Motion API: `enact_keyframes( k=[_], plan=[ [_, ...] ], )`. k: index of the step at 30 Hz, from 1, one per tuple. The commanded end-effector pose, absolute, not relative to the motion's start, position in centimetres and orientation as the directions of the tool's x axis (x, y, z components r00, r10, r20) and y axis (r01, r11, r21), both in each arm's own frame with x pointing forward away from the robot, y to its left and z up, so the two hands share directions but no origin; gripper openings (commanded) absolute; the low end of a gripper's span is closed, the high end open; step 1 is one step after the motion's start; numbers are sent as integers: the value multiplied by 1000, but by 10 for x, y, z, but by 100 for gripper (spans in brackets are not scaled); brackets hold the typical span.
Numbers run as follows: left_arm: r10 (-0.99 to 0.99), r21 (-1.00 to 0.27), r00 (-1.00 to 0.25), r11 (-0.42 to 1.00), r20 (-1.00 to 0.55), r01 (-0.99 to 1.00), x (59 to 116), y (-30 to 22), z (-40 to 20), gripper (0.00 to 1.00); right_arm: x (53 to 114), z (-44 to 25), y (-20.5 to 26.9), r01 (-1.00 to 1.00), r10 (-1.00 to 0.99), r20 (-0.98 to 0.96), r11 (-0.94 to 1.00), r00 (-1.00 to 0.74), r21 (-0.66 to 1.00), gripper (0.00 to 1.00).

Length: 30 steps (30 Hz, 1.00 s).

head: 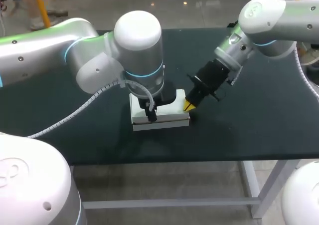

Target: Assemble the packaging by folding the flat box into shape, placing the metal phone stand inside, and closing the box properly

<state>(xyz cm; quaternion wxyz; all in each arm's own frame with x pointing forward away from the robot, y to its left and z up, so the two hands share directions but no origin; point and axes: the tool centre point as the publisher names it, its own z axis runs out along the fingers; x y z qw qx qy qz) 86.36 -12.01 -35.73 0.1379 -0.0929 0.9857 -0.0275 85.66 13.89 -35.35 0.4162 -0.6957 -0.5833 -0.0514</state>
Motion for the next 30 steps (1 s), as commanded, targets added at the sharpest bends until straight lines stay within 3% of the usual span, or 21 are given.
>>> enact_keyframes(
  k=[1, 12, 16, 17, 21, 30],
  plan=[
    [-190, -77, -944, 981, -269, -176, 861, -120, -358, 46, 860, -358, 139, 852, 770, 555, 30, 314, -522, 0],
    [-190, -135, -941, 978, -281, -157, 846, -106, -338, 62, 860, -355, 140, 856, 770, 558, 31, 308, -516, 0],
    [-194, -202, -946, 969, -258, -143, 844, -95, -326, 45, 860, -355, 141, 856, 772, 556, 32, 307, -517, 0],
    [-194, -212, -947, 967, -256, -140, 844, -94, -325, 45, 860, -356, 141, 856, 772, 556, 32, 307, -517, 0],
    [-242, -261, -947, 948, -212, -184, 851, -89, -319, 0, 860, -356, 142, 855, 774, 554, 33, 306, -518, 0],
    [-258, -272, -957, 938, -129, -216, 872, -94, -340, 0, 860, -356, 144, 855, 779, 550, 32, 303, -517, 0]
  ],
)
